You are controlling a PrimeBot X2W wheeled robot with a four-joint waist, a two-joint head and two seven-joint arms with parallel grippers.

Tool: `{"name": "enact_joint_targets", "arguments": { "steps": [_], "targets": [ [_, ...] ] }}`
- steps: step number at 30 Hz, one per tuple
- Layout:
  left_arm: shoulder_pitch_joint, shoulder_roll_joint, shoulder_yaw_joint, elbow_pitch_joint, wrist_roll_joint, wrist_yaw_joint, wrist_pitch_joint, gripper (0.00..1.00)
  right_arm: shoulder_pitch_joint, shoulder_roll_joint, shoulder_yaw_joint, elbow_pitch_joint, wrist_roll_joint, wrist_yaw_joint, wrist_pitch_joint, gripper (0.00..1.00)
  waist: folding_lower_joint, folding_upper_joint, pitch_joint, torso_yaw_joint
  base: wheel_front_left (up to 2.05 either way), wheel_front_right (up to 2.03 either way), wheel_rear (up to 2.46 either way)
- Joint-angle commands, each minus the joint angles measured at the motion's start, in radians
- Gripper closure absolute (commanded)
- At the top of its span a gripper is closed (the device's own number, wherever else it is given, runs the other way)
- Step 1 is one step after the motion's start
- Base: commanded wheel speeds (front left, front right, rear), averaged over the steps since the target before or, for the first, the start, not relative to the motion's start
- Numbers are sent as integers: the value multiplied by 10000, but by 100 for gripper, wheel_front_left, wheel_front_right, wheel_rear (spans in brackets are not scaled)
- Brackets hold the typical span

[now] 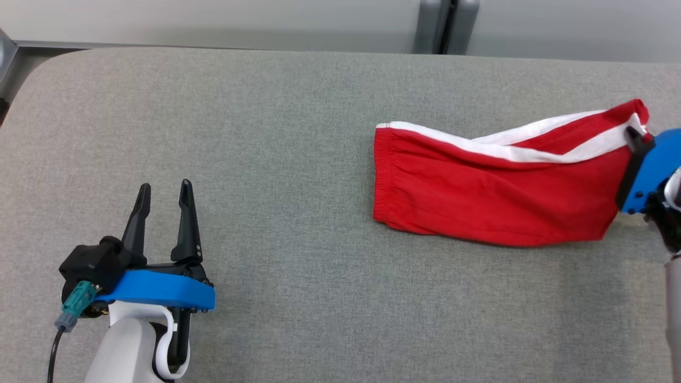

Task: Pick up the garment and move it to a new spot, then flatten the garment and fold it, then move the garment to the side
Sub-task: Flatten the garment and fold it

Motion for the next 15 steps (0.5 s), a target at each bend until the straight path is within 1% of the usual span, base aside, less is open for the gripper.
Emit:
{"name": "enact_joint_targets", "arguments": {
  "steps": [1,4,8,11,15],
  "targets": [
    [133,-8,-2,11,-36,-38,-43,0,135,212,79,-259,-82,6,102,100,0,0,-63,-3,0,0,0],
    [209,-22,-10,-2,-67,-28,-44,0,211,650,462,-848,-161,6,447,100,0,0,-153,39,0,0,0],
    [247,-5,-27,-53,-65,-15,-44,0,-70,1227,1421,-1259,-144,7,867,100,0,0,-174,124,0,0,0],
    [202,-22,-51,-86,-97,-18,-42,0,-392,1572,2178,-1123,-71,6,1075,100,0,0,-103,253,0,0,0],
    [10,-100,-174,-94,-119,-66,-41,0,-781,1929,2955,-537,-5,6,1211,100,0,0,53,535,0,0,0]
  ]
}}
